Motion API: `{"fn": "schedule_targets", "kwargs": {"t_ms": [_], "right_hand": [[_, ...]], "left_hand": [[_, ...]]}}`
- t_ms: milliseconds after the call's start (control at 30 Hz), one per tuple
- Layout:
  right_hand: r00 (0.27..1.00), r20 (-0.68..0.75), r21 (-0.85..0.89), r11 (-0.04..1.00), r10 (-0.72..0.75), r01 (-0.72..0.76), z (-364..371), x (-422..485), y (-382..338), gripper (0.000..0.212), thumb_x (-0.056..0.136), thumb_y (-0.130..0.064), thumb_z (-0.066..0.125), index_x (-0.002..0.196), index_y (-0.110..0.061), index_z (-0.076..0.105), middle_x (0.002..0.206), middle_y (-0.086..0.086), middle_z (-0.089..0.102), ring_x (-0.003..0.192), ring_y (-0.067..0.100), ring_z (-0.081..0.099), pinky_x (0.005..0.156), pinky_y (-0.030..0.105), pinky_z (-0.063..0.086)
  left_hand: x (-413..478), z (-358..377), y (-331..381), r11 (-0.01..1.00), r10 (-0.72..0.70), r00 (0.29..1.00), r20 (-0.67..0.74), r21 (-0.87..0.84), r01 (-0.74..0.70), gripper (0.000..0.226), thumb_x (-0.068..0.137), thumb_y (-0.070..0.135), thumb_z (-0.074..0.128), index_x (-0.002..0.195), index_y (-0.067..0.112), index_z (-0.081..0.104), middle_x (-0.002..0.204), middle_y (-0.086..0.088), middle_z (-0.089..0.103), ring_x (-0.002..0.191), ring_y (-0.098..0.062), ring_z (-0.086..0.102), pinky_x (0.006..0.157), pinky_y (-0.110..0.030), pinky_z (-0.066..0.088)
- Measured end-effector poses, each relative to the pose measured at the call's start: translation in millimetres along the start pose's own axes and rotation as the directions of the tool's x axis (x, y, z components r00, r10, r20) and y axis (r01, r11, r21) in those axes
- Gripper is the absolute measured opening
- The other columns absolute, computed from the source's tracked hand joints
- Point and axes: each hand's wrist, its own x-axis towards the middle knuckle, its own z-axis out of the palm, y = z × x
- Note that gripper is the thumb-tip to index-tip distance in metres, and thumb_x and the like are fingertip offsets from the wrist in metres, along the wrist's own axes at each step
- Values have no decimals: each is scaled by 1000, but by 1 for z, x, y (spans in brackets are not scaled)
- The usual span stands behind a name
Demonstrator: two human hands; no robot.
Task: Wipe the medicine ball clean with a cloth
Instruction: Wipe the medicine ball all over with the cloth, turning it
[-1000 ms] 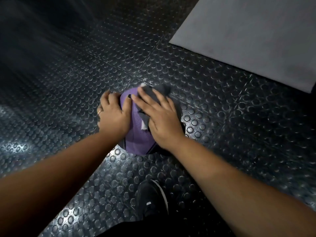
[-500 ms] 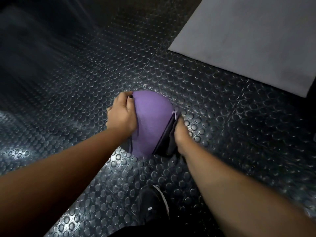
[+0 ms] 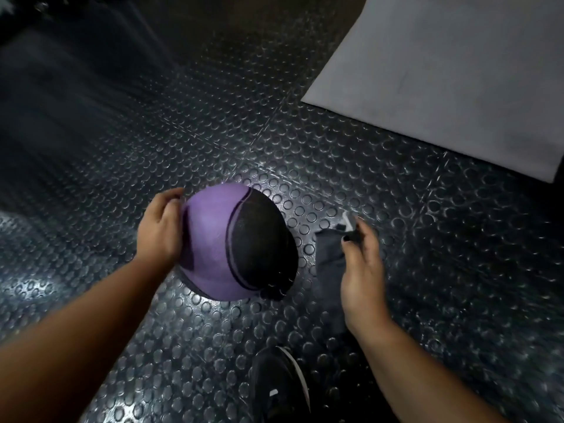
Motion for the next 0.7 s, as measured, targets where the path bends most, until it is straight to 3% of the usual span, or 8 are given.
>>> {"fn": "schedule_targets", "kwargs": {"t_ms": [100, 167, 233, 300, 333, 467, 600, 700], "right_hand": [[989, 96, -136, 983, -113, 125, 31, 7, -6, 42, 100, -15, 44, 136, -37, 42, 122, -29, 49, 109, -18, 48, 82, 2, 41], [947, 231, -262, 922, -225, 283, 63, 1, -2, 45, 99, -20, 44, 138, -42, 39, 134, -22, 44, 122, -11, 41, 96, 11, 39], [816, 473, -444, 710, -332, 547, 98, -6, 6, 48, 98, -26, 43, 143, -40, 32, 152, -13, 28, 141, 8, 24, 115, 31, 23], [633, 727, -508, 412, -266, 756, 128, -5, 18, 49, 100, -37, 35, 147, -41, 22, 160, -9, 9, 147, 19, 5, 118, 43, 3], [591, 781, -509, 341, -204, 790, 141, 1, 24, 48, 100, -41, 31, 147, -42, 20, 160, -8, 5, 147, 22, 1, 117, 47, -1], [761, 645, -675, 517, 66, 527, 170, 56, 34, 44, 102, -41, 25, 143, -29, 38, 154, 4, 29, 141, 28, 24, 114, 44, 22], [780, 566, -643, 736, 269, 213, 170, 74, 46, 40, 104, -34, 30, 125, -15, 58, 124, 12, 59, 112, 27, 54, 90, 32, 39], [845, 351, -563, 812, 403, -153, 143, 65, 80, 51, 94, -58, 36, 107, -20, 67, 104, 10, 67, 103, 30, 61, 88, 36, 45]], "left_hand": [[2, 6, 6, 969, 152, 984, 93, 184, -167, 33, 103, 41, 47, 132, 31, 60, 138, 0, 55, 124, -16, 49, 105, -32, 34], [5, 4, -3, 954, 125, 984, 128, 258, -155, 38, 99, 51, 50, 134, 37, 58, 141, 0, 54, 129, -20, 48, 105, -32, 32], [6, -5, -17, 955, 117, 985, 125, 257, -146, 47, 94, 58, 48, 135, 38, 56, 140, 3, 55, 128, -17, 49, 102, -29, 33], [-1, -13, -29, 969, 151, 983, 100, 183, -167, 54, 90, 56, 40, 135, 33, 57, 137, 5, 57, 125, -13, 51, 102, -29, 35], [-5, -17, -36, 973, 169, 982, 84, 145, -180, 56, 89, 56, 39, 135, 29, 57, 135, 6, 57, 124, -12, 51, 103, -31, 37], [-27, -29, -68, 983, 176, 984, 11, 60, -176, 49, 91, 58, 39, 133, 36, 52, 132, 9, 54, 126, -14, 49, 110, -44, 39], [-52, -34, -82, 989, 148, 988, -47, -1, -149, 46, 91, 63, 39, 132, 43, 43, 138, 4, 48, 131, -16, 46, 113, -49, 36], [-62, -33, -86, 990, 137, 989, -49, -14, -138, 39, 88, 67, 41, 125, 56, 43, 141, 3, 45, 133, -16, 44, 115, -50, 35]]}}
